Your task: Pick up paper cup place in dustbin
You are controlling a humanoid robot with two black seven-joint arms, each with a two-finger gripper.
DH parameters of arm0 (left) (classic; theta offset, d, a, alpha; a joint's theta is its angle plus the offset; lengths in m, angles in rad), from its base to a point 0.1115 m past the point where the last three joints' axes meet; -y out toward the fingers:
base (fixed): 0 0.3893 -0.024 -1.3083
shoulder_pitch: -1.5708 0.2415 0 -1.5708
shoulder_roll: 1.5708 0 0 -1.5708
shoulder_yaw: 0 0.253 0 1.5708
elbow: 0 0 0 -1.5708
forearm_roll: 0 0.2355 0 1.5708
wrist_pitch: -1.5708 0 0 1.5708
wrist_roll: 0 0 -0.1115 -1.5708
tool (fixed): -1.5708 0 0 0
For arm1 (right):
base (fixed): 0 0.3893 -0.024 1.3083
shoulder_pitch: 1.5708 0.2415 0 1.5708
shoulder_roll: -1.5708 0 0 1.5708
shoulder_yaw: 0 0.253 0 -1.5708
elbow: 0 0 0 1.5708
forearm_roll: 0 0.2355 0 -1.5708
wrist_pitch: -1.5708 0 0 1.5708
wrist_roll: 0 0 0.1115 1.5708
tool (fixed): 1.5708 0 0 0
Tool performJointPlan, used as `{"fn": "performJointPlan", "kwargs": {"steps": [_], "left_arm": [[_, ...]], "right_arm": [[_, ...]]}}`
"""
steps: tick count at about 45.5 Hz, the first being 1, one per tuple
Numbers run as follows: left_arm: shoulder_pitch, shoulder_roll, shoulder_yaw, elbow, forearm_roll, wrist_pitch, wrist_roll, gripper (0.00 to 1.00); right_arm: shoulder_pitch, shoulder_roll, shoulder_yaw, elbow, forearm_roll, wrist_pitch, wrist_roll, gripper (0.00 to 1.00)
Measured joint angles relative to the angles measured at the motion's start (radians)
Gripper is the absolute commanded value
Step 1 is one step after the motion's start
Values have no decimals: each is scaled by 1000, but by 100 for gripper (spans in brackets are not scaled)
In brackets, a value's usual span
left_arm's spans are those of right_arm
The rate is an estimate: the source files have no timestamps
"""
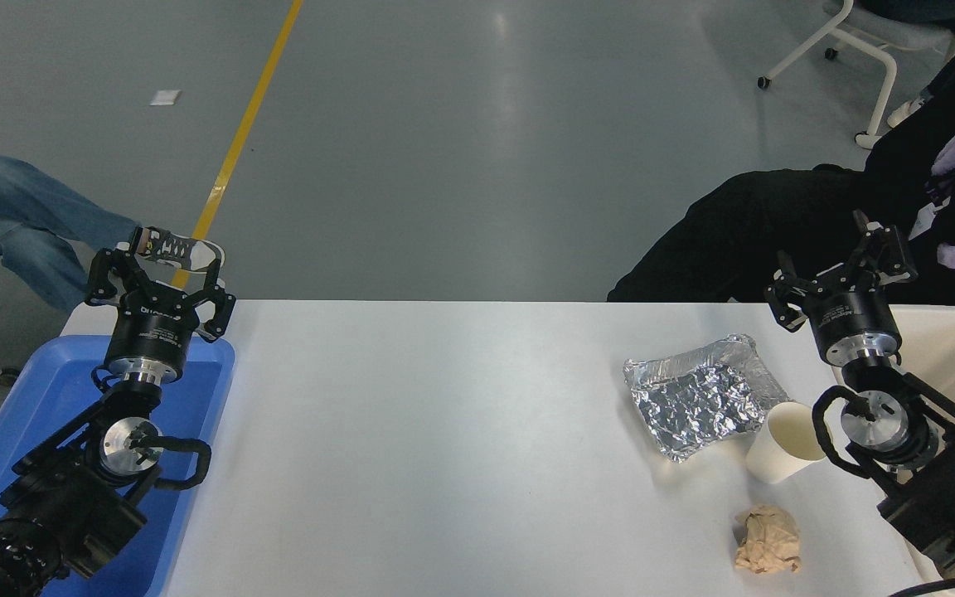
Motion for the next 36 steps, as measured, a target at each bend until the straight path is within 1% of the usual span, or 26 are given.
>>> {"fn": "performJointPlan", "kwargs": {"steps": [23, 36], "left_arm": [[0, 0, 0, 0, 0, 0, 0, 99], [0, 0, 0, 0, 0, 0, 0, 99]], "right_arm": [[8, -2, -28, -4, 6, -4, -3, 100], [41, -48, -137, -7, 79, -1, -4, 100]]}}
